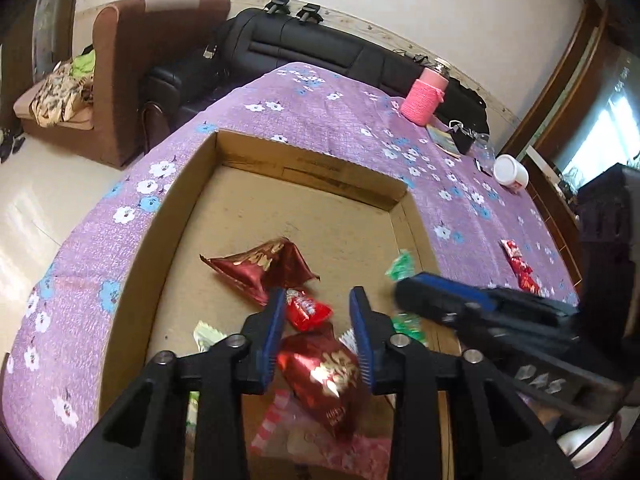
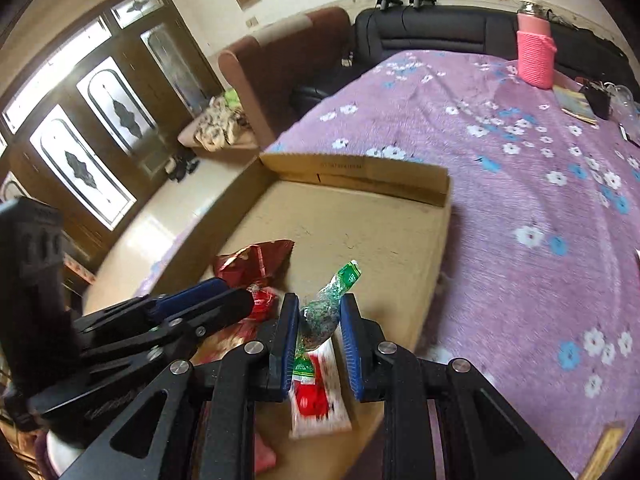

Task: Organize snacks

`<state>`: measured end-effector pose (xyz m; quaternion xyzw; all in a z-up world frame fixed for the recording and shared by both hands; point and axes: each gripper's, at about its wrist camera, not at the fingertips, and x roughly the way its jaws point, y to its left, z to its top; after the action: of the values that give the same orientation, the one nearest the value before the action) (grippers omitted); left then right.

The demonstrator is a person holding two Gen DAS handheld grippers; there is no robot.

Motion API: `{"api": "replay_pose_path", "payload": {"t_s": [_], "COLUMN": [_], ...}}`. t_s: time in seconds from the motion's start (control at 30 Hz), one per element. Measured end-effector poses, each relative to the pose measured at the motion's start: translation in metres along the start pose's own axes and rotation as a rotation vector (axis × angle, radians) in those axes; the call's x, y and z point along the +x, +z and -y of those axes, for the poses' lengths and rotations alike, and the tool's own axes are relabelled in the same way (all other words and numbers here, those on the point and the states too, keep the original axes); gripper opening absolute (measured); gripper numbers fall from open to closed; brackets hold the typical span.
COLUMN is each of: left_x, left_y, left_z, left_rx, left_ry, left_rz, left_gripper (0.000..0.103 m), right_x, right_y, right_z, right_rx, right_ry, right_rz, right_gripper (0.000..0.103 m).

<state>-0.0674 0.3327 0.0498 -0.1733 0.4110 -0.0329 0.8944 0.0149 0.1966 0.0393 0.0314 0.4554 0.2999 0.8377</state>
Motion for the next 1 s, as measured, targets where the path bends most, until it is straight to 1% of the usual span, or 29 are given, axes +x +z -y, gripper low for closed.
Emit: {"api": "replay_pose_path", "payload": {"t_s": [0.03, 0.07, 0.1, 0.13, 0.17, 0.23, 0.3, 0.37, 0.47, 0.5, 0.53, 0.57, 0.6, 0.63, 0.73, 0.8, 0.83, 0.93, 1.0], "left_x": [0.001, 0.001, -0.001, -0.003, -0.006, -0.013, -0.023, -0.033, -0.050, -0.055, -0.060, -0.067, -0.069, -0.073, -0.082, -0.079, -0.074, -0.058, -0.046], "left_y": [0.001, 0.002, 0.003, 0.003, 0.003, 0.004, 0.004, 0.003, 0.000, -0.002, -0.004, -0.007, -0.007, -0.009, -0.019, -0.026, -0.028, -0.036, -0.042], "left_z": [-0.003, -0.006, -0.008, -0.010, -0.013, -0.015, -0.015, -0.013, -0.004, 0.000, 0.005, 0.014, 0.020, 0.027, 0.054, 0.078, 0.088, 0.115, 0.131], "left_rx": [-0.014, -0.025, -0.034, -0.045, -0.056, -0.069, -0.086, -0.106, -0.122, -0.124, -0.123, -0.114, -0.108, -0.098, -0.051, -0.008, 0.008, 0.056, 0.079], "left_ry": [-0.009, -0.015, -0.023, -0.032, -0.040, -0.051, -0.054, -0.054, -0.093, -0.106, -0.120, -0.145, -0.159, -0.179, -0.238, -0.282, -0.296, -0.318, -0.305], "left_rz": [0.000, 0.004, 0.010, 0.020, 0.034, 0.059, 0.081, 0.095, 0.123, 0.133, 0.142, 0.152, 0.156, 0.163, 0.191, 0.179, 0.163, 0.109, 0.069], "left_gripper": [0.042, 0.048, 0.056, 0.060, 0.067, 0.070, 0.077, 0.082, 0.084, 0.085, 0.085, 0.086, 0.086, 0.086, 0.086, 0.087, 0.087, 0.087, 0.087], "right_x": [0.004, 0.008, 0.009, 0.008, 0.009, 0.007, -0.003, -0.019, -0.046, -0.060, -0.072, -0.084, -0.100, -0.116, -0.150, -0.162, -0.165, -0.165, -0.158], "right_y": [0.001, 0.003, 0.005, 0.006, 0.007, 0.009, 0.009, 0.006, -0.002, -0.006, -0.011, -0.016, -0.024, -0.034, -0.063, -0.084, -0.095, -0.120, -0.125], "right_z": [-0.001, -0.001, 0.001, 0.004, 0.008, 0.017, 0.024, 0.035, 0.056, 0.066, 0.076, 0.087, 0.101, 0.117, 0.158, 0.179, 0.188, 0.200, 0.198], "right_rx": [-0.002, 0.002, 0.018, 0.035, 0.062, 0.096, 0.100, 0.106, 0.132, 0.142, 0.151, 0.161, 0.178, 0.199, 0.250, 0.274, 0.289, 0.328, 0.320], "right_ry": [-0.007, -0.020, -0.025, -0.024, -0.011, 0.007, -0.007, -0.022, -0.036, -0.050, -0.067, -0.088, -0.117, -0.150, -0.235, -0.276, -0.282, -0.242, -0.217], "right_rz": [-0.004, -0.003, 0.007, 0.012, 0.011, 0.013, 0.031, 0.058, 0.090, 0.105, 0.119, 0.132, 0.147, 0.158, 0.151, 0.119, 0.097, 0.054, 0.046], "right_gripper": [0.024, 0.024, 0.024, 0.025, 0.026, 0.028, 0.028, 0.028, 0.031, 0.033, 0.037, 0.040, 0.047, 0.050, 0.049, 0.049, 0.049, 0.049, 0.049]}}
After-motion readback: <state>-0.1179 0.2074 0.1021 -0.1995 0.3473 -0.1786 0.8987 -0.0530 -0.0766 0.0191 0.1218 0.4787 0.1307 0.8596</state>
